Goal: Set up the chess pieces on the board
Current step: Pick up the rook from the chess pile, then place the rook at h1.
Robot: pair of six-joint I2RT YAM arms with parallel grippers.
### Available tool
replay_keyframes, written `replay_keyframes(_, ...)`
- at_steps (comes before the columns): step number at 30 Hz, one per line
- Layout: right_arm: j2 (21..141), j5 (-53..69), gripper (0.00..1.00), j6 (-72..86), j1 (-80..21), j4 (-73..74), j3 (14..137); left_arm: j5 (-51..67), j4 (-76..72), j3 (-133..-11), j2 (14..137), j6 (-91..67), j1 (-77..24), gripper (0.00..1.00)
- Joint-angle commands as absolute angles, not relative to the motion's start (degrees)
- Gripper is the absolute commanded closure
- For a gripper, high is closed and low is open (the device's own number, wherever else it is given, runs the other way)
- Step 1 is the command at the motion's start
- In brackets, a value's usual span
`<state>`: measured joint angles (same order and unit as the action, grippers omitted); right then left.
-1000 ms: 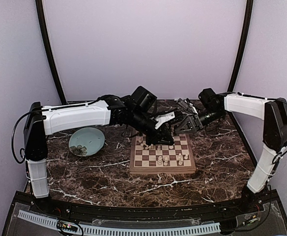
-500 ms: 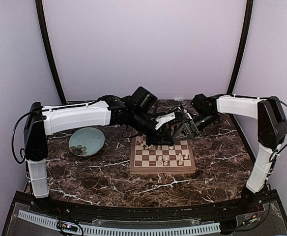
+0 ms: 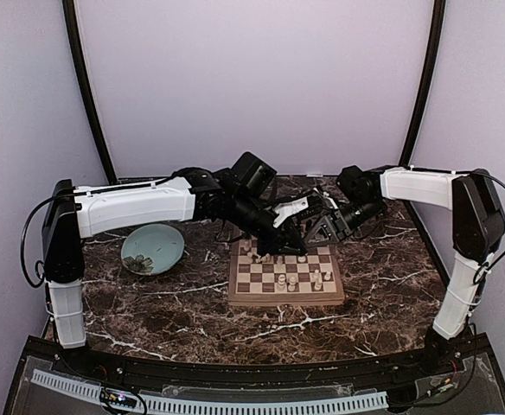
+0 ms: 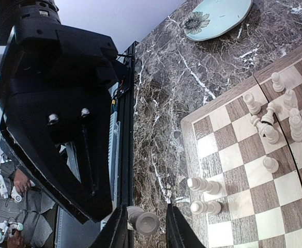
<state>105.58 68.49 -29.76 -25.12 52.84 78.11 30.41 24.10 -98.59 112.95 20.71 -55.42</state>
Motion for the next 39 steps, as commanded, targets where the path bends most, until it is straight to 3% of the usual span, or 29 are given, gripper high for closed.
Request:
replay_keyframes(1, 106.3, 70.2, 0.66, -29.7, -25.4, 53.2, 80.0, 31.1, 23.9, -99.0, 113.1, 21.7, -55.6, 0.92)
replay_keyframes(5, 106.7, 70.5, 0.63, -29.6, -25.4, 53.2, 80.2, 31.3, 24.0, -99.1, 113.1, 21.7, -55.6, 0.92)
replay_keyframes(20, 104.7, 68.6, 0.84, -26.3, -23.9, 48.7, 79.6, 31.0, 24.3, -99.3, 113.1, 21.5, -55.6, 0.92)
replay_keyframes(28, 92.1, 51.7, 0.87, -19.3, -20.8, 32.3, 70.5, 29.3, 22.4, -92.4, 109.2, 19.5, -54.7, 0.92)
replay_keyframes(39, 75.0, 32.7, 0.87, -27.5, -23.4, 24.7, 50.7, 26.5, 11.3, -81.9, 102.8, 7.4, -45.1, 0.91)
